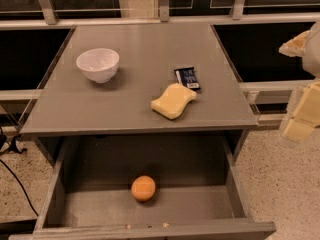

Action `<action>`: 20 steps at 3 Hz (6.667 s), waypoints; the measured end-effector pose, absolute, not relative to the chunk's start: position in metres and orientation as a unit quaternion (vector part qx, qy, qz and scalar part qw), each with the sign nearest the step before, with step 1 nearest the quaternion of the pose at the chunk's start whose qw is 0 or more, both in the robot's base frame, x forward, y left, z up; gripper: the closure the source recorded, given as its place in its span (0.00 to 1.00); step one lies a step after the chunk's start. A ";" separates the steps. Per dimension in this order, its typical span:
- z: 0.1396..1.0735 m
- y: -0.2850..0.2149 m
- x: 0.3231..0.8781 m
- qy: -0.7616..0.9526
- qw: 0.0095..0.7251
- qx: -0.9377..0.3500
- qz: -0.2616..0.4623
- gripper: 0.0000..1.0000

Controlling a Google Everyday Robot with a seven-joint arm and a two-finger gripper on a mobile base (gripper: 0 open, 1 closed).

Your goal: Pick orange from top drawer and place on counter

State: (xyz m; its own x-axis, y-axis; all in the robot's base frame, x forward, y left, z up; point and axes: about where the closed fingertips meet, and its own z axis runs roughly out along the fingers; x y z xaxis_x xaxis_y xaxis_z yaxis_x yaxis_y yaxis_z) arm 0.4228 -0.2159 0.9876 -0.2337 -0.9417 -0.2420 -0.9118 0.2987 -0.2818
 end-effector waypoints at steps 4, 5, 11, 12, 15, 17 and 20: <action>0.930 -0.190 0.401 0.765 0.254 -0.588 0.068 0.00; 0.930 -0.188 0.401 0.763 0.257 -0.589 0.072 0.00; 0.837 -0.150 0.385 0.762 0.297 -0.557 0.144 1.00; 0.799 -0.128 0.383 0.755 0.308 -0.557 0.160 1.00; 0.771 -0.113 0.395 0.750 0.331 -0.545 0.176 1.00; 0.734 -0.084 0.414 0.743 0.346 -0.535 0.204 0.82; 0.679 -0.026 0.431 0.728 0.324 -0.549 0.251 0.13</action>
Offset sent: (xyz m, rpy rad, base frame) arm -0.0282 0.0140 -0.0381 0.1811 0.0297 0.0355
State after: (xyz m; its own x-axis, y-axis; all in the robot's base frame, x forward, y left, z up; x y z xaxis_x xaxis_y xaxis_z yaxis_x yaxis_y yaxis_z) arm 0.4313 -0.0263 0.6786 -0.1870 -0.6377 -0.7472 -0.9625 0.2709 0.0097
